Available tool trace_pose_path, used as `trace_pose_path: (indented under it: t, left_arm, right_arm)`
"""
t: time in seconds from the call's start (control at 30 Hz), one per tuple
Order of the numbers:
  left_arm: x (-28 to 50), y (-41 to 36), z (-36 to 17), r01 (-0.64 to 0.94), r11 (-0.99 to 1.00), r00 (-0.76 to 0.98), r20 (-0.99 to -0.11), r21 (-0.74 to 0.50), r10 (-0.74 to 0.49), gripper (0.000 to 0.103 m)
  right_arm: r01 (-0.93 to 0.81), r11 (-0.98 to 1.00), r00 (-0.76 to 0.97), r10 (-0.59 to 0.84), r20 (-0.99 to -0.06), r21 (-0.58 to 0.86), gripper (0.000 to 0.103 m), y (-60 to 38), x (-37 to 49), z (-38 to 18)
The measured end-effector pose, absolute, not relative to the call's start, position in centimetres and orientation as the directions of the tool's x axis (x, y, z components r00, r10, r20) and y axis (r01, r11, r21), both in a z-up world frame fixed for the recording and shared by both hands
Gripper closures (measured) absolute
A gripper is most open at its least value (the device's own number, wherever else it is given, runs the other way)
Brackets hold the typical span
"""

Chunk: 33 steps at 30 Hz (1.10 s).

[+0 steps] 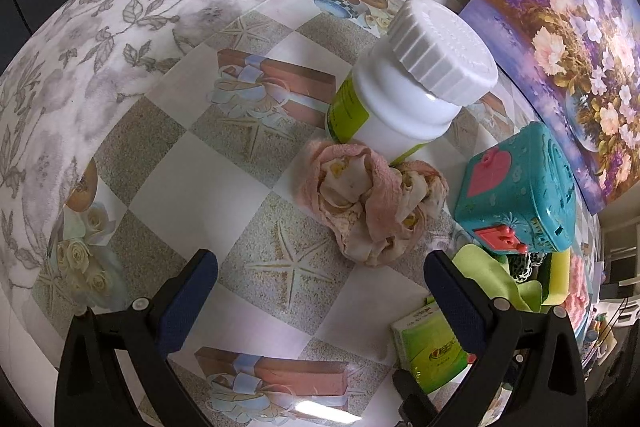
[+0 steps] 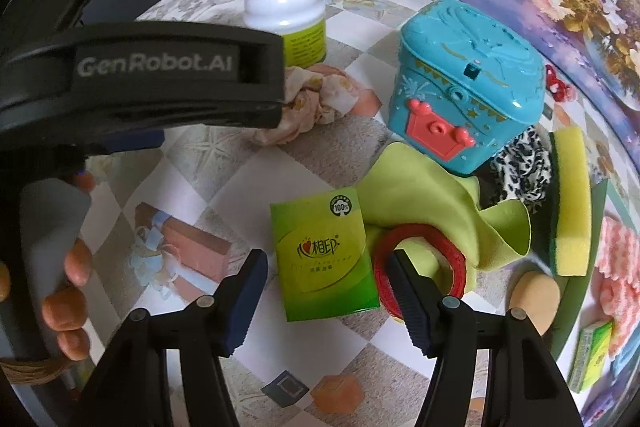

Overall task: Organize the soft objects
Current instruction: 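Reach the right tool to the green tissue box while the left tool reaches the pink floral cloth, then close the right tool on the green tissue box while the left tool grasps the pink cloth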

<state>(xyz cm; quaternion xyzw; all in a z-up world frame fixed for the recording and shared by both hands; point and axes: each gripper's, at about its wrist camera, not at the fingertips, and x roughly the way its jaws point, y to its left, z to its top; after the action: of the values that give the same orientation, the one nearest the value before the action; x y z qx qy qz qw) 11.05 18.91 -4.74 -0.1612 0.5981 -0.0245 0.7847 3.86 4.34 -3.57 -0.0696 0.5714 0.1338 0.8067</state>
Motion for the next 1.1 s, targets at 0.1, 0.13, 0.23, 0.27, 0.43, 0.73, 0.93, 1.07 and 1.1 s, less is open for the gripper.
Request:
trace_pose_path:
  t: [0.1, 0.13, 0.23, 0.27, 0.43, 0.73, 0.93, 1.07, 1.1]
  left_arm:
    - [11.0, 19.0, -4.8, -0.155, 0.947, 0.285, -0.930, -0.282, -0.231, 0.000]
    - [11.0, 19.0, -4.8, -0.156, 0.946, 0.286, -0.930, -0.283, -0.231, 0.000]
    - [11.0, 19.2, -4.8, -0.159, 0.947, 0.287, -0.931, -0.279, -0.226, 0.000]
    - [11.0, 19.3, -4.8, -0.160, 0.948, 0.287, -0.932, -0.275, -0.222, 0.000]
    - [11.0, 19.4, -4.8, -0.161, 0.951, 0.287, -0.934, -0.264, -0.211, 0.000]
    - [11.0, 19.4, -5.0, -0.167, 0.949, 0.289, -0.934, -0.267, -0.212, 0.000]
    - [11.2, 19.7, -5.9, -0.213, 0.948, 0.262, -0.949, -0.236, -0.177, 0.000]
    - [11.2, 19.9, -6.0, -0.230, 0.942, 0.260, -0.948, -0.244, -0.182, 0.001]
    - [11.2, 20.0, -6.0, -0.231, 0.941, 0.262, -0.947, -0.247, -0.184, 0.001]
  right_arm:
    - [-0.301, 0.951, 0.298, 0.160, -0.941, 0.066, 0.037, 4.5, 3.6, -3.4]
    - [-0.304, 0.950, 0.295, 0.164, -0.941, 0.070, 0.037, 4.5, 3.6, -3.3]
    - [-0.310, 0.948, 0.293, 0.166, -0.942, 0.071, 0.037, 4.7, 3.4, -3.2]
    - [-0.314, 0.947, 0.294, 0.161, -0.942, 0.064, 0.036, 4.8, 3.0, -3.0]
    - [-0.336, 0.942, 0.309, 0.128, -0.942, 0.017, 0.036, 6.1, 2.8, -3.5]
    - [-0.322, 0.946, 0.315, 0.149, -0.937, 0.042, 0.054, 6.2, 2.8, -3.1]
    - [-0.299, 0.951, 0.318, 0.181, -0.930, 0.083, 0.054, 4.8, 2.8, -2.2]
    - [-0.275, 0.954, 0.322, 0.211, -0.923, 0.122, 0.054, 3.5, 3.1, -1.7]
    - [-0.266, 0.956, 0.332, 0.214, -0.919, 0.127, 0.054, 3.0, 3.3, -1.4]
